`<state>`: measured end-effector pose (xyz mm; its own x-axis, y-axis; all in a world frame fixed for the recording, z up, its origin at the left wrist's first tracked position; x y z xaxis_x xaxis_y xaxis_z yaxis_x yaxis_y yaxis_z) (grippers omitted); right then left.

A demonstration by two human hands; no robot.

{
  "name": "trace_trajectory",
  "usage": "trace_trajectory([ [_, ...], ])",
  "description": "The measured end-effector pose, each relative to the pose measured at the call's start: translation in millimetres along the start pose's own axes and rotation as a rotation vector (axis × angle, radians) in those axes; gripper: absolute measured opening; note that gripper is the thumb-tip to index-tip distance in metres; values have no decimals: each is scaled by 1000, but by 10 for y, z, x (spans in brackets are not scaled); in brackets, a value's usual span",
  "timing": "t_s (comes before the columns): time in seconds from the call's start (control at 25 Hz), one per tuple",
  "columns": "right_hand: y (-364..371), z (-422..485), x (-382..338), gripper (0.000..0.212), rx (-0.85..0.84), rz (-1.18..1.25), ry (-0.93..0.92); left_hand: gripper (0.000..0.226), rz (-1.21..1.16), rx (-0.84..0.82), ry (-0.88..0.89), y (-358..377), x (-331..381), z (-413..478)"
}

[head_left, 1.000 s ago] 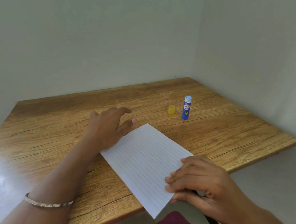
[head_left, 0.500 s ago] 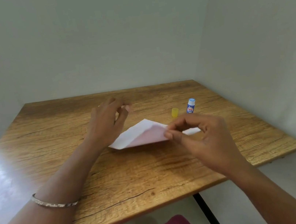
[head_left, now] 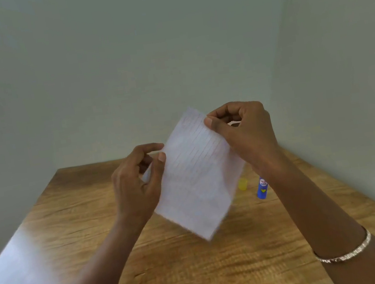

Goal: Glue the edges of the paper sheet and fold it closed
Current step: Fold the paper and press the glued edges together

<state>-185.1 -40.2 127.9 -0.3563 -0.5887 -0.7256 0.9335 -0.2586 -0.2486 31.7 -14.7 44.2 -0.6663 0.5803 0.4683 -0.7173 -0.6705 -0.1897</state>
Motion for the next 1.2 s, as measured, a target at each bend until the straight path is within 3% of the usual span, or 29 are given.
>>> trace_trajectory([
  [0.12,16,147,9,4,-157,-114,-1,29,-65,-137,-117,85,-85,-37],
  [0.24,174,154,250,7,-337,-74,147,39,-107,-316,-279,173,-176,-119],
  [0.4,429,-140,696,10,-441,-22,237,21,-123,-362,-391,214,-275,-183],
  [0.72,626,-289,989,7,-487,-62,142,17,-25,-432,-427,354,-363,-249],
  [0.88,683,-385,1048,18,-536,-14,147,16,2,-380,-479,349,-416,-250],
  [1.04,720,-407,1053,21,-489,-90,99,16,-50,-373,-526,344,-408,-271],
  [1.2,696,-374,1054,19,-473,-113,65,18,-226,-466,-586,332,-381,-267],
])
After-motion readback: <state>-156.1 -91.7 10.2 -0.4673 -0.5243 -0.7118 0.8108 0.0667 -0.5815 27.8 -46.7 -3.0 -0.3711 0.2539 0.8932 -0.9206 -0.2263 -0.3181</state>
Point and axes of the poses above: each hand's wrist, its own z-axis towards the middle knuckle, its own y-axis out of the palm, x = y × z, the point moved 2 cm from there along z, towards the middle knuckle, and after that the axes turned 5 degrees about z, right-handed, at the moved point
